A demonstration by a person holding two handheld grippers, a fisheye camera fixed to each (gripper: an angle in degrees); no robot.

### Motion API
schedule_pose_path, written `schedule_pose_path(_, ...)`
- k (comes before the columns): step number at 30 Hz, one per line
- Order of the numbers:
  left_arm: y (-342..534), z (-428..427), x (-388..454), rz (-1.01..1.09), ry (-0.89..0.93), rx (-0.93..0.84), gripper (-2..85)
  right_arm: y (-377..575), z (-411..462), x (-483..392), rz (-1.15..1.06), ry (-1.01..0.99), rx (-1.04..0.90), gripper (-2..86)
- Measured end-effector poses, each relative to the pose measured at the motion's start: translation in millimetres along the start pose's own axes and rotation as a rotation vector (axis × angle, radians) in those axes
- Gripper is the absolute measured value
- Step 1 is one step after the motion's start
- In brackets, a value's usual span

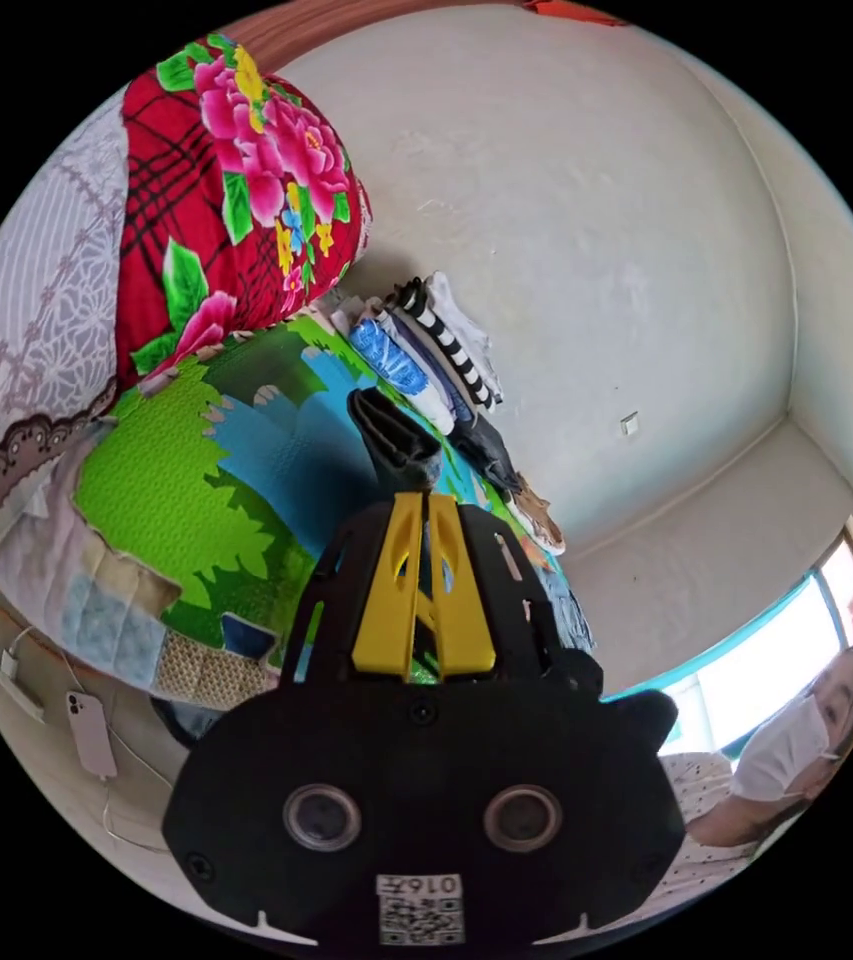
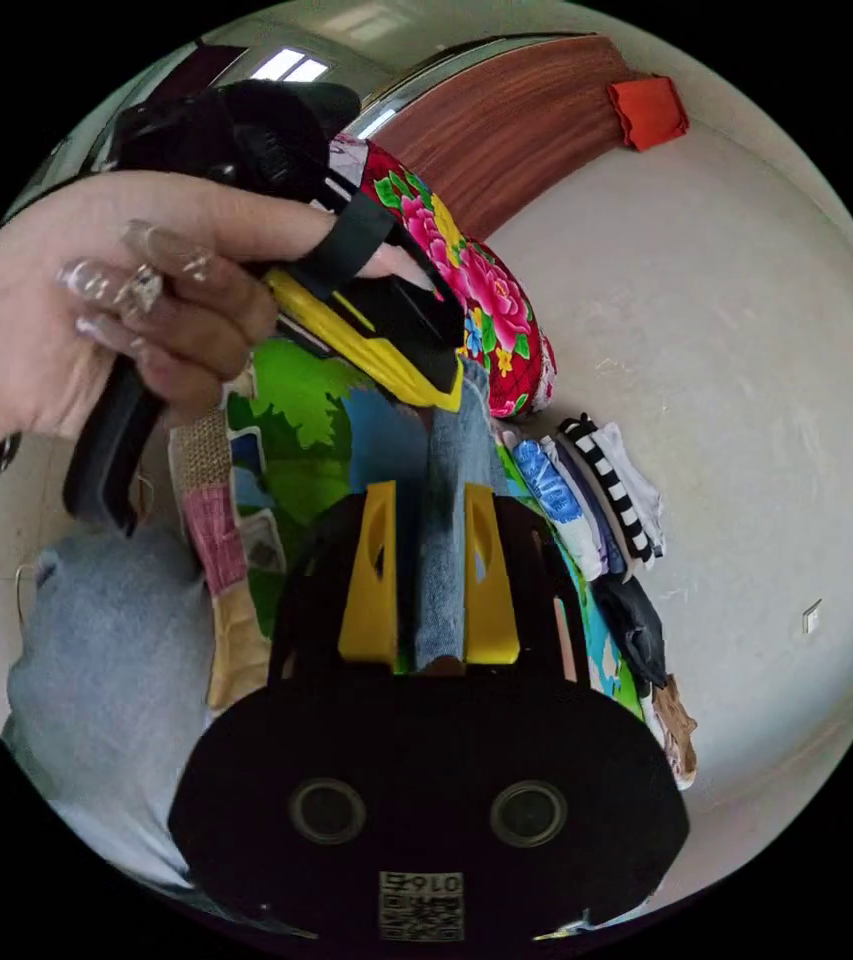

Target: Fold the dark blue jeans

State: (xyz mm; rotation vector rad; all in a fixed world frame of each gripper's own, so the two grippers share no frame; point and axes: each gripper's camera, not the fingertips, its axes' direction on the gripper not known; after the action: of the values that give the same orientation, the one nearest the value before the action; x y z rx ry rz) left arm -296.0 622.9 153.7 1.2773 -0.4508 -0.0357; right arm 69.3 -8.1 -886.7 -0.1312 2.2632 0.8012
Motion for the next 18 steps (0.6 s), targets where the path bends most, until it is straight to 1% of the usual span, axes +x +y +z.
schedule_pose_path(2,5.7,-4.6,-4.9,0.054,-0.054,-0.014,-0.2,-21.5,0.9,5.7,0.041,-0.010,0.002,4.3)
schedule_pose_path(3,9.9,-9.5,-13.0,0.064,-0.057,-0.016,0.3,-33.6,4.7,13.2,0.057,-0.062,-0.042,3.3)
schedule_pose_path(4,14.4,-14.4,-22.6,0.067,-0.020,-0.022,2.6,-38.3,5.6,18.3,0.072,-0.093,-0.060,2.8)
schedule_pose_path(6,20.9,-17.1,-39.0,0.040,0.041,-0.053,6.5,-45.0,3.2,46.5,0.180,-0.197,-0.070,1.9)
schedule_pose_path(9,31.2,-10.9,-59.8,-0.006,0.069,-0.087,10.4,-39.2,-8.8,85.9,0.309,-0.317,0.003,1.4)
schedule_pose_path(11,32.6,-7.5,-66.3,-0.018,0.150,-0.054,11.6,-38.2,-16.4,103.5,0.340,-0.359,0.027,1.2)
schedule_pose_path(13,26.6,-7.2,-68.7,-0.003,0.298,0.035,12.9,-39.8,-25.2,112.9,0.331,-0.380,0.044,1.1)
schedule_pose_path(15,22.4,-7.4,-64.2,0.017,0.310,0.104,14.0,-43.1,-37.4,115.7,0.296,-0.359,0.059,1.1)
schedule_pose_path(18,16.3,1.5,-51.0,0.039,0.309,0.133,15.8,-49.0,-47.0,111.2,0.253,-0.320,0.053,1.2)
